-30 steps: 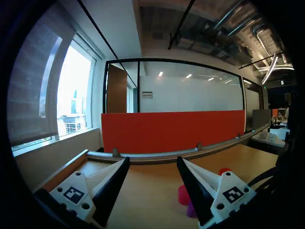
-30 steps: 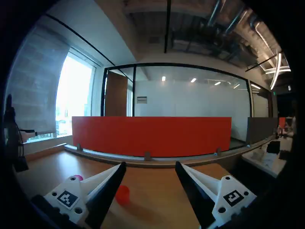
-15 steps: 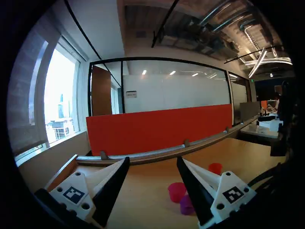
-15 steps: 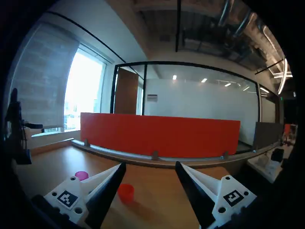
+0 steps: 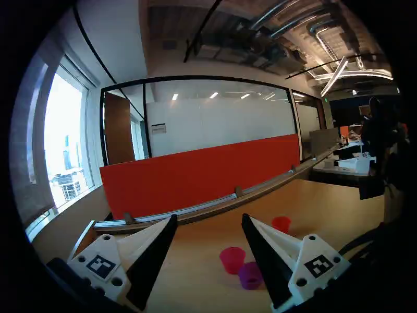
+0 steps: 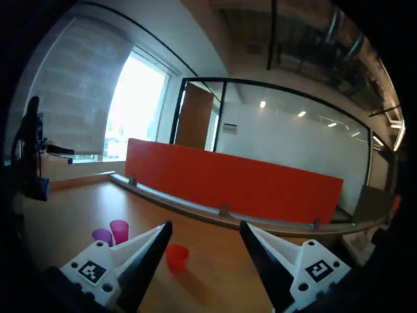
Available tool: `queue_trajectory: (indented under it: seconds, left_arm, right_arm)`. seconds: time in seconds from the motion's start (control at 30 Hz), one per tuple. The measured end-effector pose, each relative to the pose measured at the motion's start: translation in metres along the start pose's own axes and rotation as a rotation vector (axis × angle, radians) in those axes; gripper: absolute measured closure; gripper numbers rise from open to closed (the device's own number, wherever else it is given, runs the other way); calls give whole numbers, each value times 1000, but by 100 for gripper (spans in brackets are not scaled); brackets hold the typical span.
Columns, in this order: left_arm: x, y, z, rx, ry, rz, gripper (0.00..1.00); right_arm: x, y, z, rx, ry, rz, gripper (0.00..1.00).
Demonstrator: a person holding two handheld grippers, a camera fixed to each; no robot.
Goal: Pour water
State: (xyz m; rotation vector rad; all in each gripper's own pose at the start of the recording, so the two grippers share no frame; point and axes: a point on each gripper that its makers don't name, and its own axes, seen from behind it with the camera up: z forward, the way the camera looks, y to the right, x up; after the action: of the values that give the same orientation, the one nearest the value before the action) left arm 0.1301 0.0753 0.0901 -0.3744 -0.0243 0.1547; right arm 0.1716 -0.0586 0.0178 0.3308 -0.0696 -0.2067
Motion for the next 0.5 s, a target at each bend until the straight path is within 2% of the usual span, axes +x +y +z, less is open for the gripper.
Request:
queue_trajectory:
  seconds: [0.2,0.5]
  left_arm:
    - [-2,9,1,-54,-21,23,9]
    - [-9,28,-1,-141,-68,51,9]
  right_arm:
    - [-2,-11,-1,63,-30,-78,0]
    - [2,-22,-2,141,-53,-92,0]
